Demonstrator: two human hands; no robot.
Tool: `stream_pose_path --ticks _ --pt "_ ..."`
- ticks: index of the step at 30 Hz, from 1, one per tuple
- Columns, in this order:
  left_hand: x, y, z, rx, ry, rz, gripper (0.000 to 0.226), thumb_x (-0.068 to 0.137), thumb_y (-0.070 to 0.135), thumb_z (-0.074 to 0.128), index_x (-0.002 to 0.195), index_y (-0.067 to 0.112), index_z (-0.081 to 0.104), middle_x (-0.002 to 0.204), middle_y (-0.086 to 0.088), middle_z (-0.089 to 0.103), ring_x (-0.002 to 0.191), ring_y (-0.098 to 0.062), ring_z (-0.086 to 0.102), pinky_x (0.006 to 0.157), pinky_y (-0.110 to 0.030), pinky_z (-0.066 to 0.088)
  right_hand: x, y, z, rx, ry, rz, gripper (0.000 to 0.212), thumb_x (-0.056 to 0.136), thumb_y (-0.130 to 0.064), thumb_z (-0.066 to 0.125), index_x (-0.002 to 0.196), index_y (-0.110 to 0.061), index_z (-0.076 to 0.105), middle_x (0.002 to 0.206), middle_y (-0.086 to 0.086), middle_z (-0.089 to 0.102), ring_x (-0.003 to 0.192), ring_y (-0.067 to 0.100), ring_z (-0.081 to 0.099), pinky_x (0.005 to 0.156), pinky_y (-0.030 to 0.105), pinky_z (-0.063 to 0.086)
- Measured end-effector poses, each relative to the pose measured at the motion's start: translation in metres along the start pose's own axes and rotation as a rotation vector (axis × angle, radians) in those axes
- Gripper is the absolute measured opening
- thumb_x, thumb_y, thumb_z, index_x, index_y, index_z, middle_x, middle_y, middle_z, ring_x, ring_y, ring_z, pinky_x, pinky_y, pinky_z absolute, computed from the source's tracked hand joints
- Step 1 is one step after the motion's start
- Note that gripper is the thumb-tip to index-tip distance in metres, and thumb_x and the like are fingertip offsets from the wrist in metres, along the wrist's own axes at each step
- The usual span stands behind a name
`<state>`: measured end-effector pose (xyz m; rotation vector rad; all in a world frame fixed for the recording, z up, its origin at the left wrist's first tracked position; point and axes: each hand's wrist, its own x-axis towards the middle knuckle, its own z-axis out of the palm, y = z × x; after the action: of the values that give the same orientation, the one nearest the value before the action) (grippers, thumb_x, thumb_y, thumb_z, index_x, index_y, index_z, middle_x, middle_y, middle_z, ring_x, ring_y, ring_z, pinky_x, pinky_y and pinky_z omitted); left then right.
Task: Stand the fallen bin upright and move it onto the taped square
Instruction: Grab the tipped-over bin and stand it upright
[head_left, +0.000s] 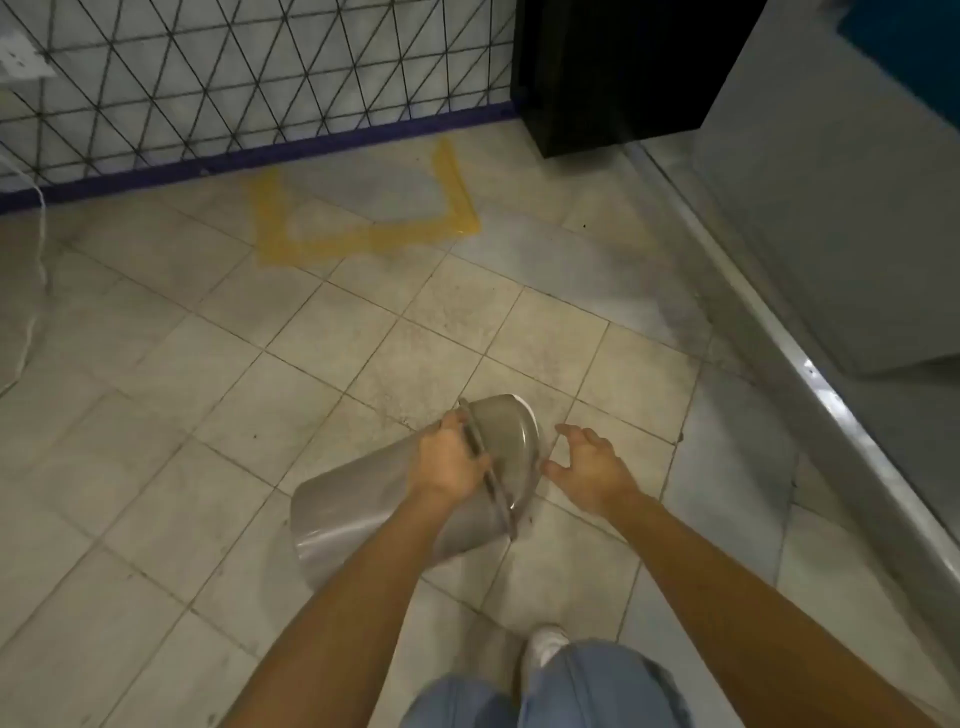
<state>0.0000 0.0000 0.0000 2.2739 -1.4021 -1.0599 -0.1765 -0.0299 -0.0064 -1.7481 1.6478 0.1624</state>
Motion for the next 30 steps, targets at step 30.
stream_pose_path --ticks 30 --pt "0.017 -0.035 -0.001 -0.690 0.025 -0.082 0.067 0.072 0.005 0.069 0.131 0.015 0.036 0.104 -0.011 0.061 0.081 -0.021 0.063 0.054 -0.025 0.052 0.035 0.022 0.065 0.425 -0.032 0.143 0.068 0.086 -0.026 0.058 0.144 -0.014 0.025 0.148 0.010 0.036 0.132 0.027 0.038 0.102 0.035 0.033"
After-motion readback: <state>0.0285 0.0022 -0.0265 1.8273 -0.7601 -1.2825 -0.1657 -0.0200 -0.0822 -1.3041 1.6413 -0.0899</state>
